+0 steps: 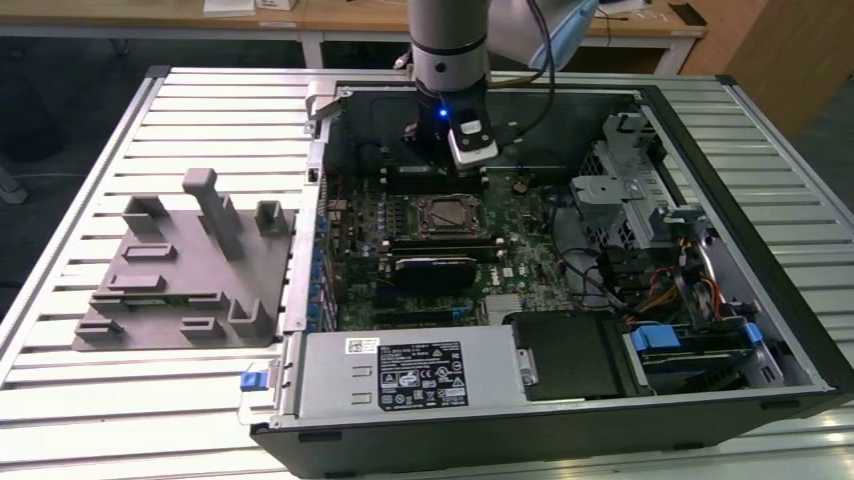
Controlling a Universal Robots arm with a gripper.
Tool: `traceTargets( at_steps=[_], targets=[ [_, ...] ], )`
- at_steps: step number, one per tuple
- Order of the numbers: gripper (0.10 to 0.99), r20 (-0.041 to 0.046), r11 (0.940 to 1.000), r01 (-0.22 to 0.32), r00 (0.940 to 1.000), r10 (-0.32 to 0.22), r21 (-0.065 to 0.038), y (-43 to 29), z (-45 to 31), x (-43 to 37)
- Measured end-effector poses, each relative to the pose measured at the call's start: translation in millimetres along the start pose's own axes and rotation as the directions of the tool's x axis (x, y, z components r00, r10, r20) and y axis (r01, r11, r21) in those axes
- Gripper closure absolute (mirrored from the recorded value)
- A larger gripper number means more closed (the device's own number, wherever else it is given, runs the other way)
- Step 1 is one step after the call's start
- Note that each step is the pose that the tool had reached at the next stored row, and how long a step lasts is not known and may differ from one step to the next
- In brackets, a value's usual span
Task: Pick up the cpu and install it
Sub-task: 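Install the first cpu locking lever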
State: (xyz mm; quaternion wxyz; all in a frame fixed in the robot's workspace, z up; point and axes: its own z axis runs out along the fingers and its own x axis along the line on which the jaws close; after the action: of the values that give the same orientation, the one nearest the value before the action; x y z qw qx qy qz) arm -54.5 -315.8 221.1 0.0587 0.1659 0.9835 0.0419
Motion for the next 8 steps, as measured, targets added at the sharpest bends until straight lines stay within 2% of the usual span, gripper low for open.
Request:
traceTargets(
  at_steps=[2,8],
  targets=[
    [0.98,0.0005,1.0,0.001,1.0,-0.001,0.009,-1.8,-0.2,-0.6],
    [0.98,0.001,0.9997,0.001,1.0,-0.001,0.024,-9.8,-0.7,-3.5]
  ],
)
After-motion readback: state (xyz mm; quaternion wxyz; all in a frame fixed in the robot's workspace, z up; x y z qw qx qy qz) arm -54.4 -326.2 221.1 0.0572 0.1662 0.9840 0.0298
